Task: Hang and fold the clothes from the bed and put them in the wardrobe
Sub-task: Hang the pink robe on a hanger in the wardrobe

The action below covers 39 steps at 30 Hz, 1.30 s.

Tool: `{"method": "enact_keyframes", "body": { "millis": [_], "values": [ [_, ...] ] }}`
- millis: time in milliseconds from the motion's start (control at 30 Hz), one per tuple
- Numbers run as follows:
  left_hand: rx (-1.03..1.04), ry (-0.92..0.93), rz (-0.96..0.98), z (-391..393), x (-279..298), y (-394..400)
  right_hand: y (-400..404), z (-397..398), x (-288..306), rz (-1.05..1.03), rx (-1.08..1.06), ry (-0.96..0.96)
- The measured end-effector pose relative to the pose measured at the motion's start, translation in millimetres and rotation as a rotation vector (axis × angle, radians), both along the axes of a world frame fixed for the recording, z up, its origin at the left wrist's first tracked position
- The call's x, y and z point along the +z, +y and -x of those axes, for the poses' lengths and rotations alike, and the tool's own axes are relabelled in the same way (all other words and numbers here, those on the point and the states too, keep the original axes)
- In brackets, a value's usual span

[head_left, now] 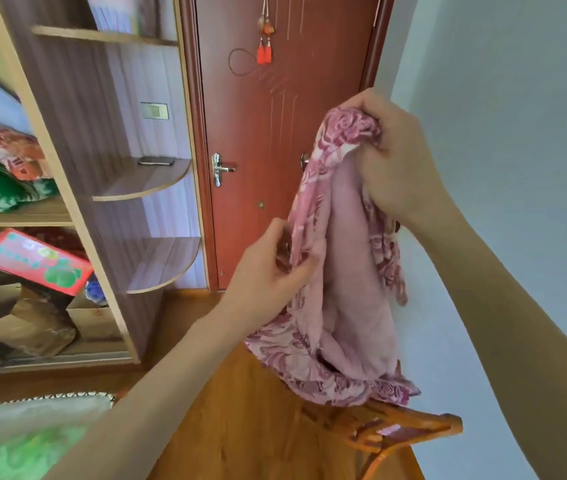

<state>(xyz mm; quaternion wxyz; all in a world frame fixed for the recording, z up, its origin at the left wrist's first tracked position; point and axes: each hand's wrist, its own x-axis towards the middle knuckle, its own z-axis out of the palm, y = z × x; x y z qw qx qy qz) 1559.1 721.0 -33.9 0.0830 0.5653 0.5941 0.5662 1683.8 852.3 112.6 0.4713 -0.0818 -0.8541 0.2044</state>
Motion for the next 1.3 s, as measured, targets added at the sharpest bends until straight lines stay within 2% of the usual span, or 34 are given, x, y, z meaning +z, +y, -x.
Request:
{"method": "enact_keyframes", "body": {
  "millis": [67,133,200,333,600,867,1167,1300],
  "values": [
    [0.064,0.052,0.072,0,-28,-4,4,-1,11,-0.003,-0.034,0.042],
    [0.030,-0.056,0.082,1,-44,-6,5,-1,18,-0.007,-0.044,0.049],
    [0.047,-0.174,0.079,5,-43,-8,5,1,20,-0.004,-0.041,0.040],
    [0.229,-0.260,0.046,30,-28,-14,10,11,26,-0.023,-0.044,0.041],
    [0.497,-0.177,-0.188,98,31,-44,12,58,54,-0.067,0.011,0.086],
    [0.641,-0.072,-0.413,163,121,-81,6,102,71,0.006,0.073,0.151],
    [0.723,0.002,-0.505,200,180,-128,-13,165,76,0.058,0.169,0.181],
    [0.745,0.031,-0.476,213,188,-151,-24,197,62,0.110,0.183,0.177]
  ]
}}
